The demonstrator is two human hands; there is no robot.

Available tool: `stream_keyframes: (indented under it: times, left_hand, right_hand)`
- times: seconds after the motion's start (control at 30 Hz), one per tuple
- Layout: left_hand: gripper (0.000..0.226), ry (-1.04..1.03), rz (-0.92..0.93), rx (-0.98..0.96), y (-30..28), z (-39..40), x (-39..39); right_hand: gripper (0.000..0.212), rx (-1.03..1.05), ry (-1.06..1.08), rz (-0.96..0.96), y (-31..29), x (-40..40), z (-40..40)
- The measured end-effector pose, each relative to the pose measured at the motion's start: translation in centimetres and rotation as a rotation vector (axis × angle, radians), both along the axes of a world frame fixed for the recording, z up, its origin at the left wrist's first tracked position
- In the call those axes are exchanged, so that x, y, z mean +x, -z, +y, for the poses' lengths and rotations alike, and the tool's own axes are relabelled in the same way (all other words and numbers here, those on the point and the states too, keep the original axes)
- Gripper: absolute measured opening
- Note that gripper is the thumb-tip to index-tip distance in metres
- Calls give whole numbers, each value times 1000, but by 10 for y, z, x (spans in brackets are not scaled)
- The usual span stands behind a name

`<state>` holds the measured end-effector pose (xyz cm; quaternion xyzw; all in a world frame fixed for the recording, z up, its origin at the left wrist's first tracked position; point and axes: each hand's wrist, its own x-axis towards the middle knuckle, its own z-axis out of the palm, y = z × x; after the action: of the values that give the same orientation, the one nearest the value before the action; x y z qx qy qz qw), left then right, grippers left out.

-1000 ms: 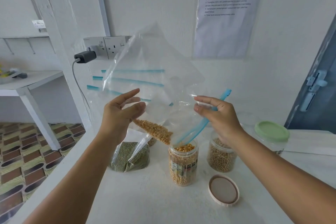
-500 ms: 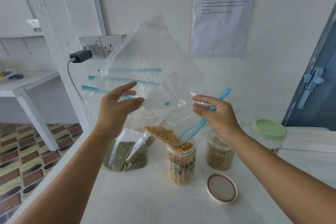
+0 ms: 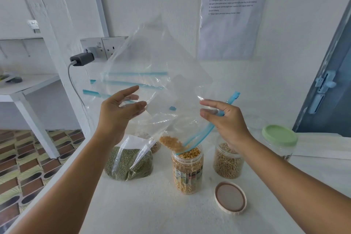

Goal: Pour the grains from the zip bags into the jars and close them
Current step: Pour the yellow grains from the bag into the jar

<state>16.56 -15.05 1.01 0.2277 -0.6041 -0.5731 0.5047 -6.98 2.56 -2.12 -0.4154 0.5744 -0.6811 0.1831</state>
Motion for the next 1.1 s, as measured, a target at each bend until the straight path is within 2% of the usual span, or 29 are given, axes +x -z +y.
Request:
stream_keyframes:
  times: [0.53,1.1]
  left_hand:
    - [52,-12,2,-85,-15,2,-7]
    - [40,-35,-82,-216,-28,10,-20]
  right_hand:
    - [31,-33,37,-21,-4,-3,6]
    - [29,-53,45,-68,10,-8,12]
